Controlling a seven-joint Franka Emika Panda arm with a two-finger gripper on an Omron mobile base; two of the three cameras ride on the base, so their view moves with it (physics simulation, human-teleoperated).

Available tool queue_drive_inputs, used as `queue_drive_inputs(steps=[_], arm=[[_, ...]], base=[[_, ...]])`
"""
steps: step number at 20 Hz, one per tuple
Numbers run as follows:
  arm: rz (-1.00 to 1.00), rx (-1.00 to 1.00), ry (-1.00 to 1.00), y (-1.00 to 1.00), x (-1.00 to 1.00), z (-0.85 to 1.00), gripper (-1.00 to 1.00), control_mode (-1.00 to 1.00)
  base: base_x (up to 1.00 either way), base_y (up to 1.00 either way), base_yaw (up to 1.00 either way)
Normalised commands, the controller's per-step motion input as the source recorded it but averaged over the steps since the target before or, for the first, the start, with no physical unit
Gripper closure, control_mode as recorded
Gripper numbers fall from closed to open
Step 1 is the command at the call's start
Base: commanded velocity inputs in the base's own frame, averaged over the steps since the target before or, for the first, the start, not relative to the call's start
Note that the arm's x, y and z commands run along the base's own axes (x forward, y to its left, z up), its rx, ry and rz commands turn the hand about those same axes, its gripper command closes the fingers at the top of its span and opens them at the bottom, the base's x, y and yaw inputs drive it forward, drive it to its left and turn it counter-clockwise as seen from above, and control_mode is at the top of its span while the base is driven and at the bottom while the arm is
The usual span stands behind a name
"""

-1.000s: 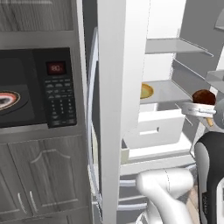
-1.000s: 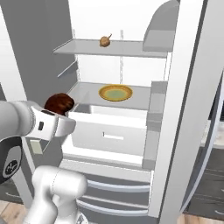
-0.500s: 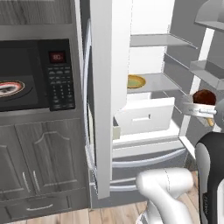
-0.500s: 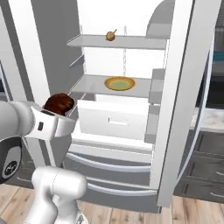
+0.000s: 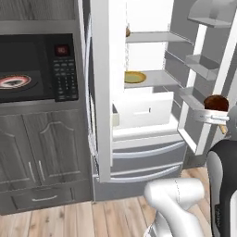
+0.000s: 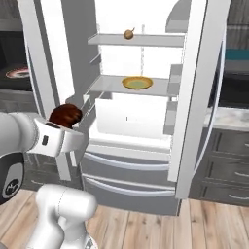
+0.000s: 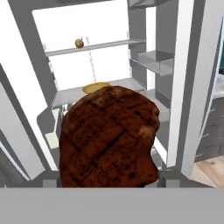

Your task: Transport the steak from the fridge to the microwave and turn on the microwave.

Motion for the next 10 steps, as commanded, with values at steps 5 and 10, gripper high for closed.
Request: queue_drive_inputs(steps=[5, 10], arm=[[0.00, 0.00, 0.00, 0.00, 0.00, 0.00, 1.00, 1.00], [0.00, 0.00, 0.00, 0.00, 0.00, 0.00, 1.00, 1.00]], base=[[-0.31, 0.49, 0.00], [-0.03, 0.67, 0.00]])
